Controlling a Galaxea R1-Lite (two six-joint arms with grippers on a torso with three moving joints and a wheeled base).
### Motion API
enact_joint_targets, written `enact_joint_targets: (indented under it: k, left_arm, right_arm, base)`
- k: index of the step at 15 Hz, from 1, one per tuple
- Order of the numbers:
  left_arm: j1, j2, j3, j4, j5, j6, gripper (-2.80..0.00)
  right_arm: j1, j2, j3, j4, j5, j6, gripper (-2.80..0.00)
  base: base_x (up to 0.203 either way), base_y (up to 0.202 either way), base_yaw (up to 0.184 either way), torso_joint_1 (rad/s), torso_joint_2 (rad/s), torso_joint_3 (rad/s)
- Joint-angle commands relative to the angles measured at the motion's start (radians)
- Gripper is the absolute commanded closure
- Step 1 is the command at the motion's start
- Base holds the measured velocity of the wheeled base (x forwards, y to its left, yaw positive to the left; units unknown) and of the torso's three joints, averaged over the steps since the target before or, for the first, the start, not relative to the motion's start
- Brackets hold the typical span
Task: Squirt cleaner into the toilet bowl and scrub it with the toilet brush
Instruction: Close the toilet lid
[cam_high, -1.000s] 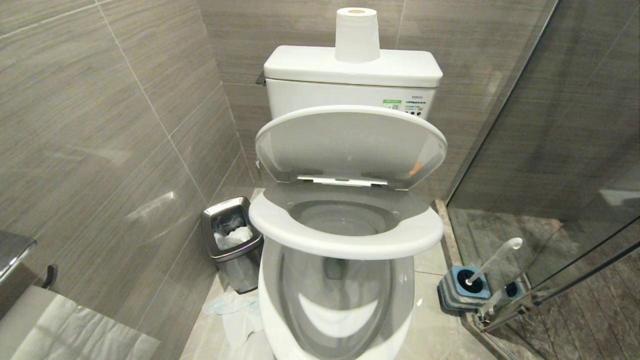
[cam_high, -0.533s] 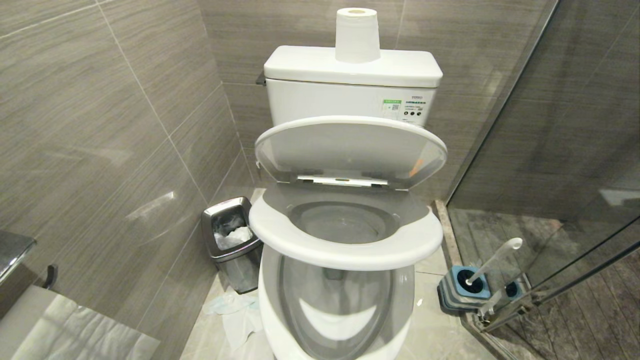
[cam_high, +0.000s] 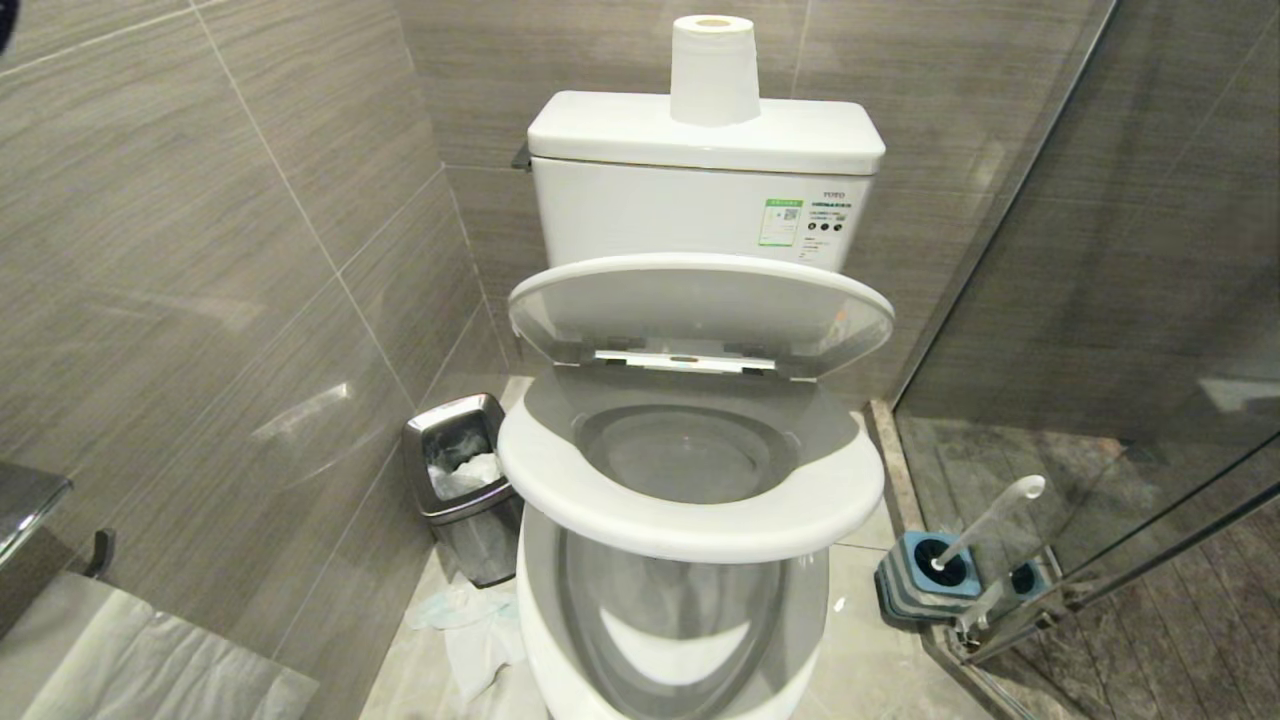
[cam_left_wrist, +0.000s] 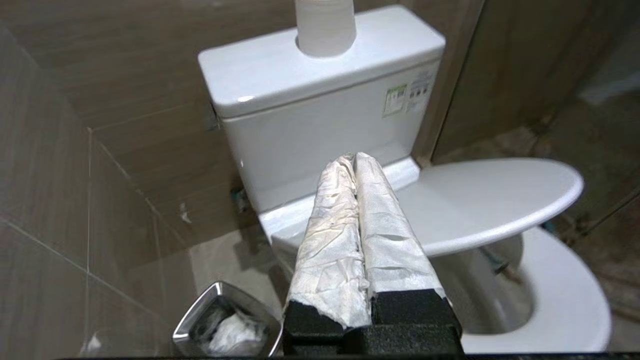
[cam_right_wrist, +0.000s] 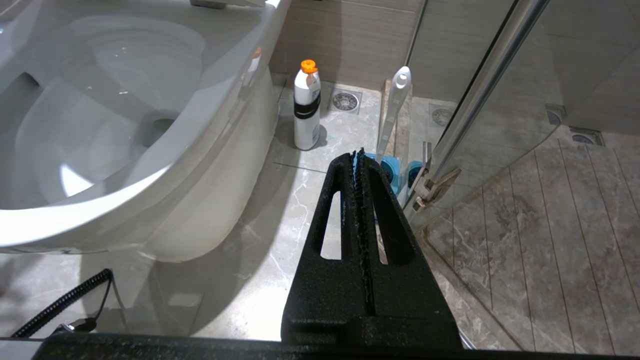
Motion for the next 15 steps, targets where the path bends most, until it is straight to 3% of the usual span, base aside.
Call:
enact_joint_targets:
  k: [1,3,5,9,15]
  left_arm:
    - [-0.015,0.042,-0.003,0.038,0.005,0.068,0.00]
    - [-0.022,0.061,-0.001,0.053,0.003,0.149,0.00]
    - [-0.073,0.085,-0.001,0.056,0.003,0.186,0.00]
    - [-0.132,0.161,-0.007,0.082,0.003,0.180,0.00]
    - [-0.202,0.290,-0.035,0.032,0.013,0.169,0.00]
  right_arm:
    - [0.001,0.000,0.002,0.001,0.000,0.000,0.00]
    - [0.001,0.000,0.002,0.001,0.000,0.000,0.00]
    - [0.001,0.000,0.002,0.001,0.000,0.000,0.00]
    - [0.001,0.000,0.002,0.001,0.000,0.000,0.00]
    - [0.001,0.000,0.000,-0.001,0.000,0.000,0.00]
  base:
    - [0.000,0.000,0.000,0.000,0.00,0.000]
    - [0.000,0.000,0.000,0.000,0.00,0.000]
    - [0.000,0.000,0.000,0.000,0.00,0.000]
    - [0.000,0.000,0.000,0.000,0.00,0.000]
    - [0.000,0.000,0.000,0.000,0.00,0.000]
